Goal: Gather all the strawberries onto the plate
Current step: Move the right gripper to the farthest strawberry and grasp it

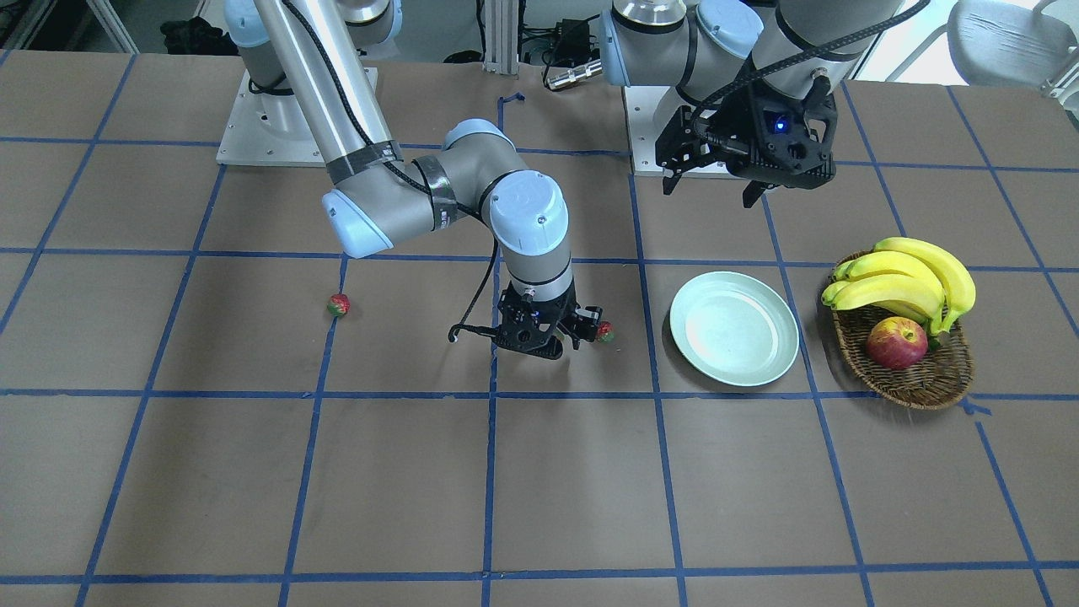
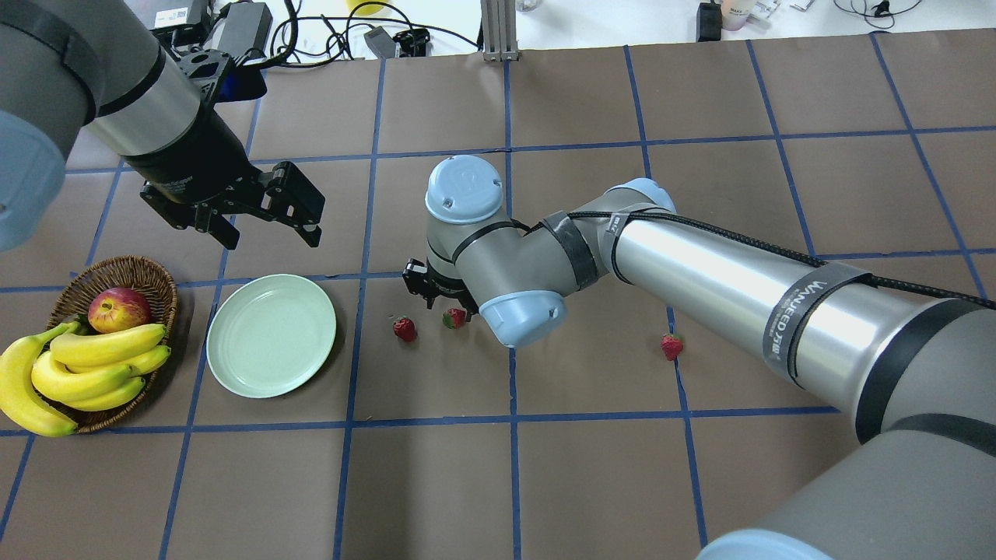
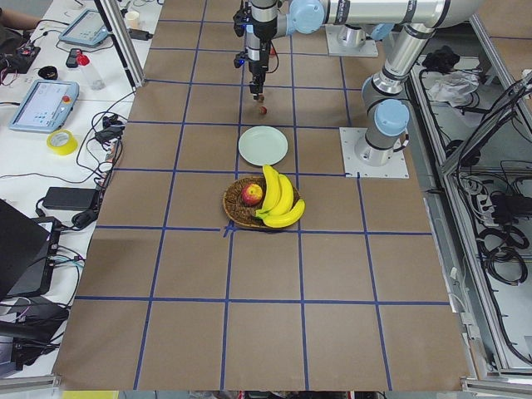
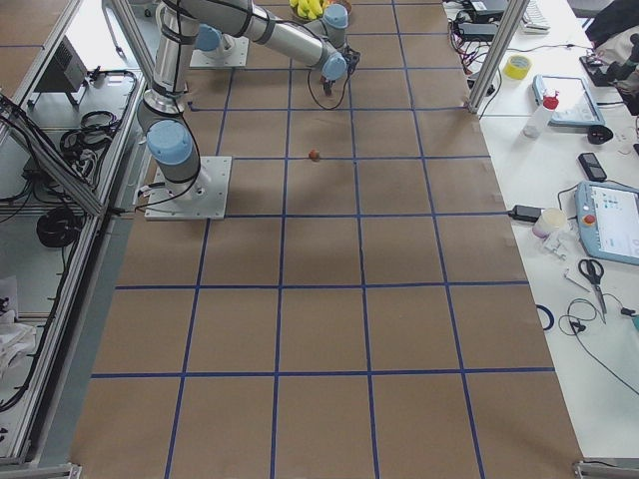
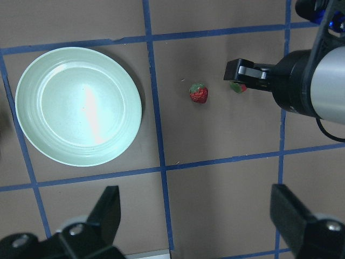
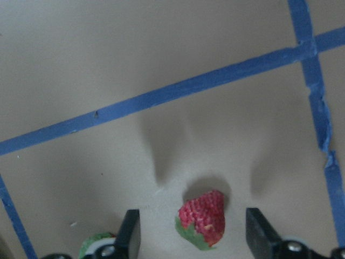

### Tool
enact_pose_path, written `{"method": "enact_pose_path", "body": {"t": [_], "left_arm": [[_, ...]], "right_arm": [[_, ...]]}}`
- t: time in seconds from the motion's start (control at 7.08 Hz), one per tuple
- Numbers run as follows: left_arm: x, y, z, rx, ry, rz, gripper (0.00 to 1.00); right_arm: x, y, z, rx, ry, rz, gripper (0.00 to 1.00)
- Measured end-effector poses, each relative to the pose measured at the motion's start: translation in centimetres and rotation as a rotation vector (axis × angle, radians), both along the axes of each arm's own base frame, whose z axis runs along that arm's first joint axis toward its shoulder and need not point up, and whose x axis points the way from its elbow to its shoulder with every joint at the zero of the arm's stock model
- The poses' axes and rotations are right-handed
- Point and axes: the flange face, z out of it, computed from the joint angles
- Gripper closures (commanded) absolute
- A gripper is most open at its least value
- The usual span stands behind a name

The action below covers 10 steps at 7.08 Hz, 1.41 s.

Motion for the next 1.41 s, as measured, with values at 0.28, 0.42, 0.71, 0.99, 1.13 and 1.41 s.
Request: {"method": "enact_pose_path", "body": {"t": [0.28,0.42,0.71,0.99,1.13,1.41], "left_arm": [[0.0,-0.1,-0.1,-0.002,0.0,0.001,0.0],[0.0,-0.1,-0.1,-0.004,0.001,0.003,0.0],[-0.1,-0.1,0.0,-0.005,-0.001,0.003,0.0],[0.0,0.0,0.0,-0.002,-0.006,0.002,0.0],[0.2,-0.1,-0.2,0.003,-0.017,0.001,0.0],[1.0,-0.4,-0.6,0.012,-0.094,0.012,0.0]], "right_arm": [[-4.0,-0.9,2.7,-0.004,0.08,0.083,0.26],[-8.0,-1.8,4.7,0.015,0.103,0.098,0.26],[-17.1,-1.5,6.5,0.036,0.125,0.153,0.29],[-23.1,1.1,4.9,0.07,0.177,0.167,0.3],[-24.7,2.4,3.3,0.081,0.194,0.165,0.3],[-27.1,4.8,-0.1,0.052,0.199,0.169,0.3]]}}
